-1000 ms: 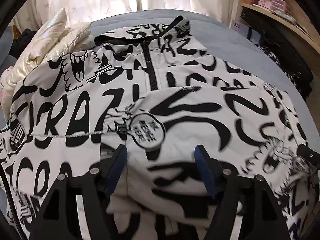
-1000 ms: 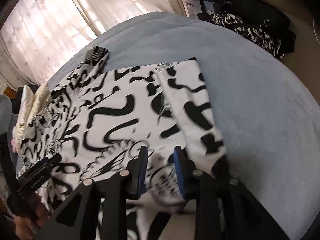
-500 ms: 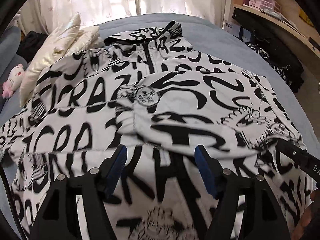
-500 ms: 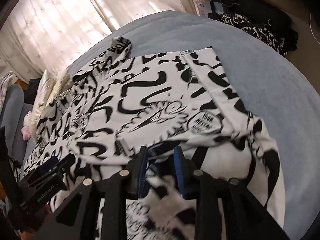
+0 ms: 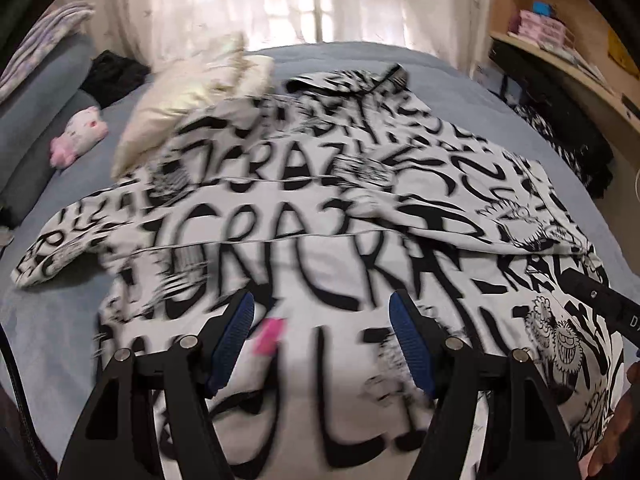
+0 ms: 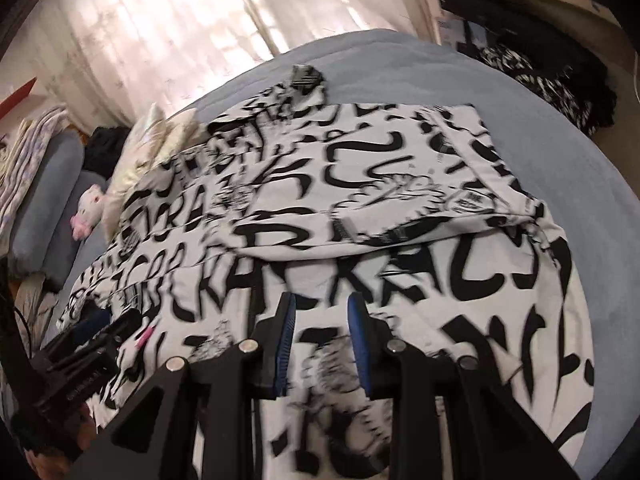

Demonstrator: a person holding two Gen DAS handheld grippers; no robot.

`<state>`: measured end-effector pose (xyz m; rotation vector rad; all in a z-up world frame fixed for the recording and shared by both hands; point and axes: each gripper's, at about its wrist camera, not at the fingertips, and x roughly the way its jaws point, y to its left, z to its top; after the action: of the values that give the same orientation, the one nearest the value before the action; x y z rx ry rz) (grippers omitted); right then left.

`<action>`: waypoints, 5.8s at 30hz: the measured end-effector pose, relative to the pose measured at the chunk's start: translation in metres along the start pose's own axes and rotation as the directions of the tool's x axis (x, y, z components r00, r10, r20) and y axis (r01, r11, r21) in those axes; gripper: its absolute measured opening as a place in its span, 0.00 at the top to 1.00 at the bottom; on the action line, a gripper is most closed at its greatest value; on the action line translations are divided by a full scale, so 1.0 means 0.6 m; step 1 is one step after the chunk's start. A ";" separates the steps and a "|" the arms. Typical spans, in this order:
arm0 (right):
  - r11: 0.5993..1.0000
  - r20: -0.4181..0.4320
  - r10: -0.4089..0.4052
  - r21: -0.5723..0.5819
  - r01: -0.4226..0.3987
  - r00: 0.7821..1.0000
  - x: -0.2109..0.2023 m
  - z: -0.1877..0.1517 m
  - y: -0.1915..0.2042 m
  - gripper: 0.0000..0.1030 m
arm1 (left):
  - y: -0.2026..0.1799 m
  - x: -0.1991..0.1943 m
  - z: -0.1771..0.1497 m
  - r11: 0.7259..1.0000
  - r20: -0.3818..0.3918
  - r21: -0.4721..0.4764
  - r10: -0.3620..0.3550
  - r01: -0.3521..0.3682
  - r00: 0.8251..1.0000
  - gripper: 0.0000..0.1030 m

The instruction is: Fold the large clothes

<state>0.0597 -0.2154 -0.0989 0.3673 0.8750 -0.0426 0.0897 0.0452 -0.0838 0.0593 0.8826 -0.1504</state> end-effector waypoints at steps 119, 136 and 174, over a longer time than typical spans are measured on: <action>0.975 0.274 0.137 -0.207 -0.081 0.952 0.092 0.178 0.208 0.83 | 0.349 0.209 -0.032 0.890 -0.026 -0.428 -0.182 0.153 0.983 0.27; 0.995 -0.031 0.097 0.004 -0.096 0.995 0.195 0.138 0.064 0.47 | 0.424 0.138 0.048 0.949 0.027 -0.303 -0.080 0.084 0.996 0.23; 0.988 -0.035 0.003 -0.152 -0.008 0.999 0.273 0.159 0.126 0.55 | 0.420 0.309 0.237 0.984 0.038 -0.179 0.025 -0.018 0.999 0.78</action>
<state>0.2500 -0.1578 -0.1449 0.2283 0.9055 0.0356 0.3535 0.2582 -0.1394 -0.1012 0.8518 -0.0515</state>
